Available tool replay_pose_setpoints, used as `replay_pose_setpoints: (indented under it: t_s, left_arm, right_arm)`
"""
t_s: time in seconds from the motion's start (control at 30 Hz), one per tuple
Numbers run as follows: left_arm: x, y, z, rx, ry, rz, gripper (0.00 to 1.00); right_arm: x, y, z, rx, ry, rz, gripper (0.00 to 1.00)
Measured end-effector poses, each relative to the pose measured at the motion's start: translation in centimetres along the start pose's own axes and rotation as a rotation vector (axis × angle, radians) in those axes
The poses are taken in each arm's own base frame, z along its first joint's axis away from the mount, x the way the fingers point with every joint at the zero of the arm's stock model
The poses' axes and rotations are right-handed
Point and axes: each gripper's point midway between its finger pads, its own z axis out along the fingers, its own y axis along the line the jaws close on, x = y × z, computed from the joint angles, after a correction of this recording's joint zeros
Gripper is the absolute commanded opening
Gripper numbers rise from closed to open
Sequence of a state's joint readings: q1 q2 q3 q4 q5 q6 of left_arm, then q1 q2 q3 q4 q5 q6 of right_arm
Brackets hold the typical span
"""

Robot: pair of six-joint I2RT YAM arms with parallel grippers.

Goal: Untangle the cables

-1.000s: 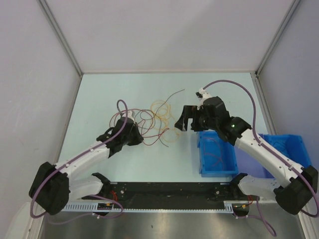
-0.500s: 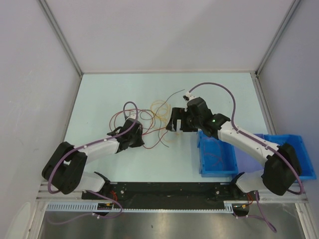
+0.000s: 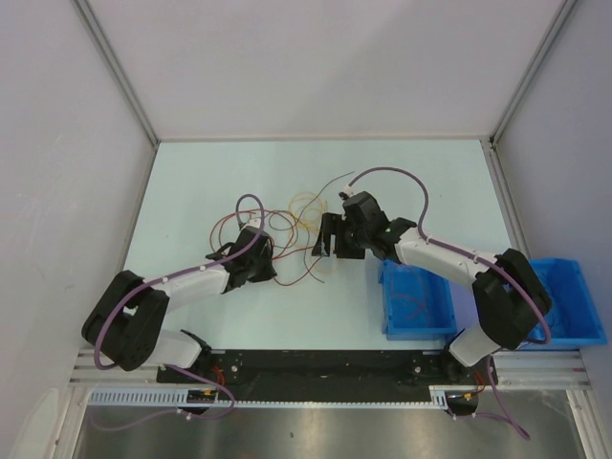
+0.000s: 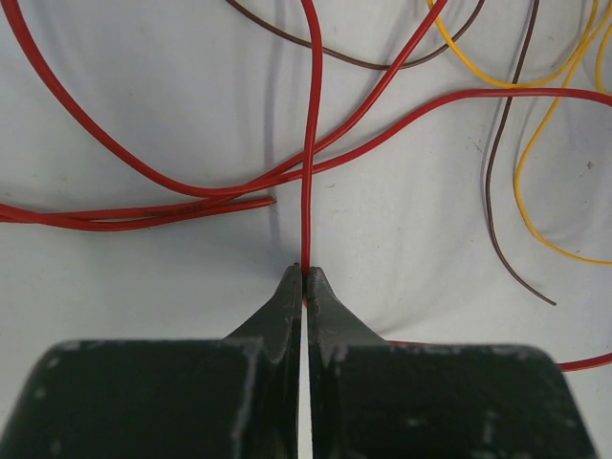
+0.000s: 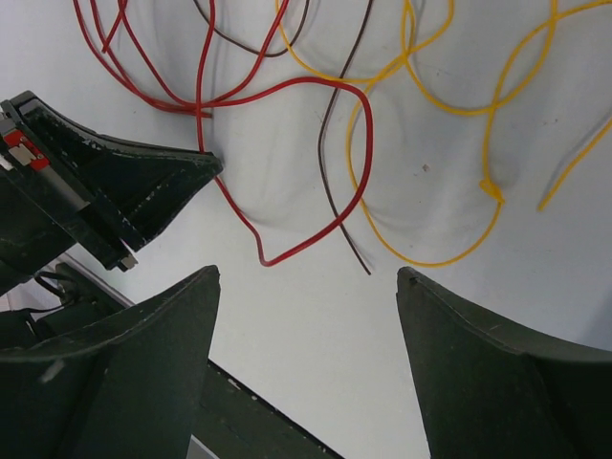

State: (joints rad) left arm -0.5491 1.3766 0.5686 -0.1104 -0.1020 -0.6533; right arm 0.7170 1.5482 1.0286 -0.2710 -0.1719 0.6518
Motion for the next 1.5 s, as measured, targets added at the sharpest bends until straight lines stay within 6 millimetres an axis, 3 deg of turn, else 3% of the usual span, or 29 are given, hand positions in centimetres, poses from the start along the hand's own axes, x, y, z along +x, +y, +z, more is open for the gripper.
replay_pose_setpoints:
  t_s: [0.73,0.93,1.17,1.37,1.5]
  left_arm:
    - [-0.4,-0.3,0.1,0.012,-0.016,0.003,0.01]
    - [-0.4,-0.3,0.1,0.012,-0.017,0.003,0.00]
    - [-0.4,-0.3,0.1,0.012,-0.017,0.002,0.00]
    - [-0.5,-0.3,0.1,0.013,-0.018,0.003,0.01]
    - [-0.5,-0.3,0.1,0.016,-0.017,0.003,0.02]
  right_arm:
    - [1.9,-1.8,4.1,0.042,0.079,0.071,0.58]
    - [1.9,-1.9,4.6,0.047,0.084,0.073,0.41]
    - [1.7,-1.8,4.7,0.045,0.078,0.075,0.00]
    - [1.6,-1.4,4.5,0.041,0.070,0.071,0.00]
    - [1.3,-0.4,3.3,0.031,0.049,0.052,0.00]
